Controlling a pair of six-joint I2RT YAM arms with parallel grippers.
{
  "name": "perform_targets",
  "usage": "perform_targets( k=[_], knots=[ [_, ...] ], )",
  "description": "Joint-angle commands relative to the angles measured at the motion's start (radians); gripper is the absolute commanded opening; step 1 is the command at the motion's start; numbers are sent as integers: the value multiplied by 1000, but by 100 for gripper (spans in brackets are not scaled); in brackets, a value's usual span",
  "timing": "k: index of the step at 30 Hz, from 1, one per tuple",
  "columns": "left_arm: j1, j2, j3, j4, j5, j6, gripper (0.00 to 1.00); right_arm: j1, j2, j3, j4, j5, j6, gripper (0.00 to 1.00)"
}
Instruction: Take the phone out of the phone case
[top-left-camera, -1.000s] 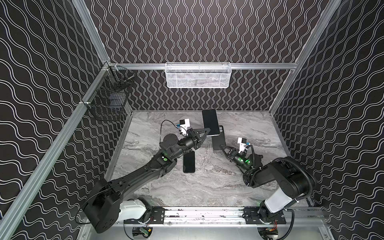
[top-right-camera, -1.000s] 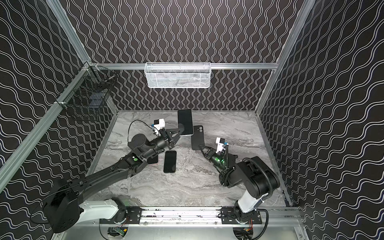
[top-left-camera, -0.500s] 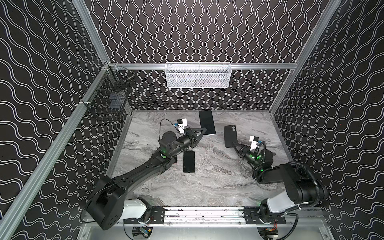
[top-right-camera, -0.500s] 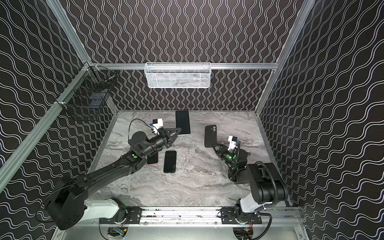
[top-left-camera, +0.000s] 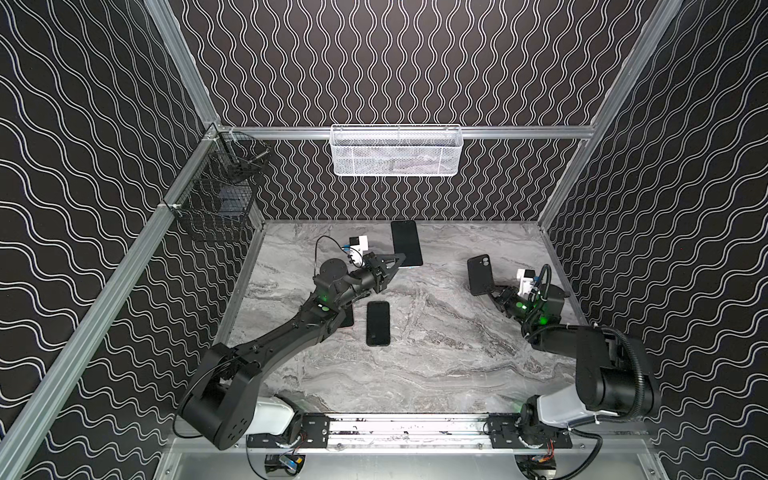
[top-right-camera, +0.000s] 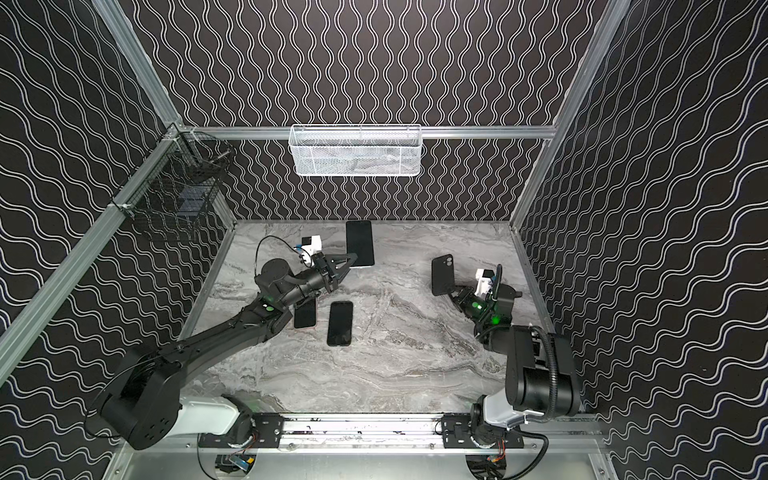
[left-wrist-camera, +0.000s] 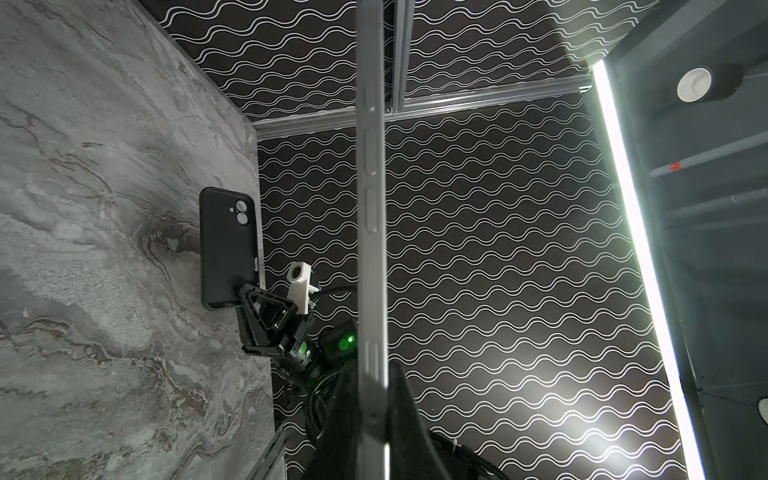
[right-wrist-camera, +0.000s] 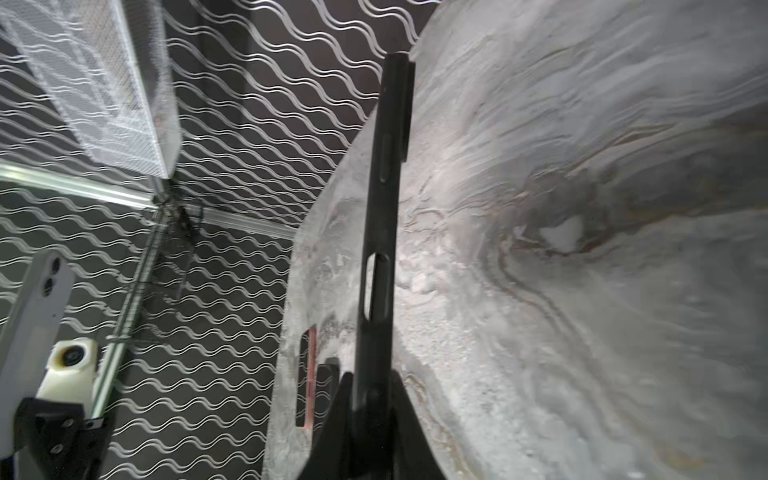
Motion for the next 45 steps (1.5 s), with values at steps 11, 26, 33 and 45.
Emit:
perform_targets(
  k=[11,26,33,45],
  knots=[
    [33,185,75,134,133,92,0,-71,112,184,-323,15,-218,17],
    [44,267,82,207,154,56,0,-95,184,163,-187,146,-112,15],
    [44,260,44,251,147,27,0,-92,156,89,-115,188,-23,19],
    [41,128,-29,106,93,130,0,-91,-16,19,-281,301,-91,58]
  ],
)
